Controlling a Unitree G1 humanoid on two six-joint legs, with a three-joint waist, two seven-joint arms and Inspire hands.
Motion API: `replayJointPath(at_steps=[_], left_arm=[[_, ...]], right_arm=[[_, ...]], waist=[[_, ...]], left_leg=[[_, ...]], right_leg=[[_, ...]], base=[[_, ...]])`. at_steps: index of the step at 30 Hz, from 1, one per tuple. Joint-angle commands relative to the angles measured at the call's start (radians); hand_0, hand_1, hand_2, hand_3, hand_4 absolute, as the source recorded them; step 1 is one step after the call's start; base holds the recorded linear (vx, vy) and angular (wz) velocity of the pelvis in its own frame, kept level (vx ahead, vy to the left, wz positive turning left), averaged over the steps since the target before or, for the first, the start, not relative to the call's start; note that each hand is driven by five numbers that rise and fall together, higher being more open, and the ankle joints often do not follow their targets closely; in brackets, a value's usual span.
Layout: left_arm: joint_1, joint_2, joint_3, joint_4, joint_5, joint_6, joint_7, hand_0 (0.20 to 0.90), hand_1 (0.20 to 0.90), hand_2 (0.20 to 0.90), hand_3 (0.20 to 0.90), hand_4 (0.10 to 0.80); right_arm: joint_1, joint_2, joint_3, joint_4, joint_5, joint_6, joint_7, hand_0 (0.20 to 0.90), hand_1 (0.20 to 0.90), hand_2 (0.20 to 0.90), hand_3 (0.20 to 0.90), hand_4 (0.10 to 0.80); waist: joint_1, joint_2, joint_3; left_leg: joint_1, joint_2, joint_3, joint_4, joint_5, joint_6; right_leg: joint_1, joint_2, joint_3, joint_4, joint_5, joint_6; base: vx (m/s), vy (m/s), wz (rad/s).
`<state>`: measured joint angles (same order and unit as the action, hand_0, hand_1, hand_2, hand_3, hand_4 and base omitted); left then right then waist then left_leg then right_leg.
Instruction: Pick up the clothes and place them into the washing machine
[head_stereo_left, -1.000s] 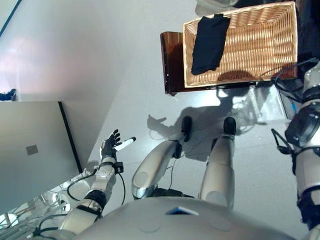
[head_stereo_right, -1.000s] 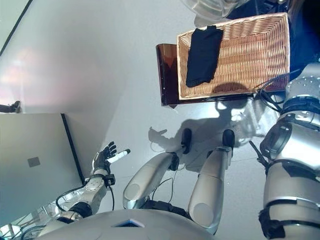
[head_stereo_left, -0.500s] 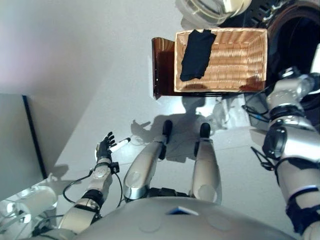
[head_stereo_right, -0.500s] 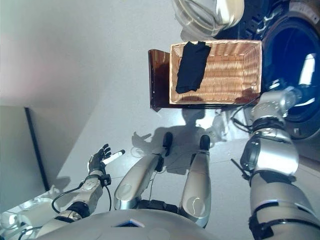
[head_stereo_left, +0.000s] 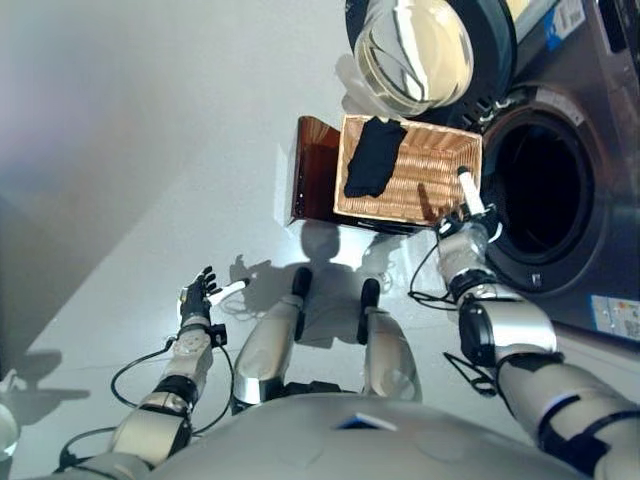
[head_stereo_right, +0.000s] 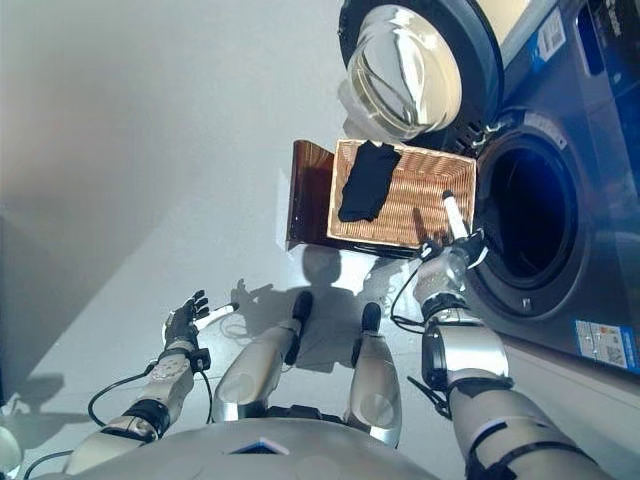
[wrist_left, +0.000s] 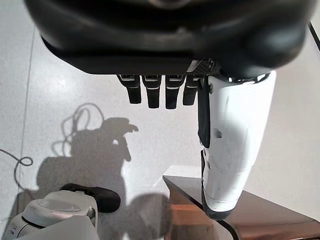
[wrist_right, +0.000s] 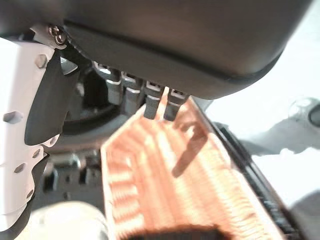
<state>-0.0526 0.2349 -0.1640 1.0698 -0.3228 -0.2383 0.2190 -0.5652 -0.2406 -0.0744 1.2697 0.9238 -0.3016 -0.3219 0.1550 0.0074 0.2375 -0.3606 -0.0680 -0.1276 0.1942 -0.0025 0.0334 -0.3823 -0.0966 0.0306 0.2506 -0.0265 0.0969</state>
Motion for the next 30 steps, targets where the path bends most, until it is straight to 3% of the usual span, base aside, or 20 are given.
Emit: replayJointPath(at_steps=[1, 6, 7, 15, 25, 30], left_arm=[[0.009, 0.068, 0.06, 0.031, 0.05, -0.026, 0.033, 0.9, 0.9, 0.9, 0.9, 0.8], [0.025, 0.062, 0.09, 0.061, 0.088, -0.017, 0.032, 0.9, 0.9, 0.9, 0.9, 0.8], [0.031, 0.056, 0.102, 0.083, 0.116, -0.012, 0.032, 0.9, 0.9, 0.9, 0.9, 0.8], [0.055, 0.028, 0.133, 0.156, 0.21, 0.005, 0.03, 0.9, 0.9, 0.9, 0.9, 0.8], [0.05, 0.009, 0.105, 0.191, 0.25, 0.028, -0.028, 0.9, 0.9, 0.9, 0.9, 0.8], [0.058, -0.005, 0.094, 0.184, 0.243, 0.038, -0.056, 0.9, 0.9, 0.9, 0.9, 0.8]], right_arm=[[0.087, -0.045, 0.05, -0.096, -0.139, -0.035, 0.018, 0.9, 0.9, 0.9, 0.9, 0.8], [0.244, -0.021, 0.117, -0.128, -0.321, 0.007, 0.022, 0.9, 0.9, 0.9, 0.9, 0.8], [0.315, -0.02, 0.155, -0.129, -0.454, 0.034, 0.012, 0.9, 0.9, 0.9, 0.9, 0.8], [0.59, 0.013, 0.228, -0.033, -0.816, 0.117, 0.017, 0.9, 0.9, 0.9, 0.9, 0.8], [0.633, 0.023, 0.36, 0.186, -1.154, 0.24, 0.071, 0.9, 0.9, 0.9, 0.9, 0.8], [0.625, 0.016, 0.352, 0.224, -1.198, 0.27, 0.077, 0.9, 0.9, 0.9, 0.9, 0.8]], waist=[[0.007, -0.036, -0.047], [-0.014, -0.061, -0.085], [-0.024, -0.068, -0.11], [-0.079, -0.066, -0.193], [-0.09, -0.059, -0.254], [-0.082, -0.064, -0.268]], left_leg=[[0.008, -0.013, 0.017, -0.014, -0.009, -0.051], [0.079, -0.009, 0.021, -0.059, -0.007, -0.048], [0.12, -0.005, 0.022, -0.089, -0.005, -0.045], [0.261, -0.005, 0.038, -0.186, -0.004, -0.033], [0.375, 0.003, 0.055, -0.23, -0.018, -0.021], [0.404, -0.003, 0.05, -0.217, -0.045, -0.013]], right_leg=[[0.077, 0.016, -0.031, -0.082, 0.042, -0.03], [0.132, 0.019, -0.021, -0.118, 0.051, -0.019], [0.165, 0.015, -0.016, -0.14, 0.057, -0.012], [0.265, -0.011, 0.01, -0.206, 0.089, 0.021], [0.349, -0.018, 0.028, -0.21, 0.069, 0.032], [0.381, -0.025, 0.022, -0.204, 0.056, 0.034]], base=[[0.085, -0.012, 0.02], [0.093, 0.005, -0.08], [0.109, 0.023, -0.08], [0.119, 0.044, -0.06], [0.066, 0.015, -0.18], [0.073, 0.029, 0.02]])
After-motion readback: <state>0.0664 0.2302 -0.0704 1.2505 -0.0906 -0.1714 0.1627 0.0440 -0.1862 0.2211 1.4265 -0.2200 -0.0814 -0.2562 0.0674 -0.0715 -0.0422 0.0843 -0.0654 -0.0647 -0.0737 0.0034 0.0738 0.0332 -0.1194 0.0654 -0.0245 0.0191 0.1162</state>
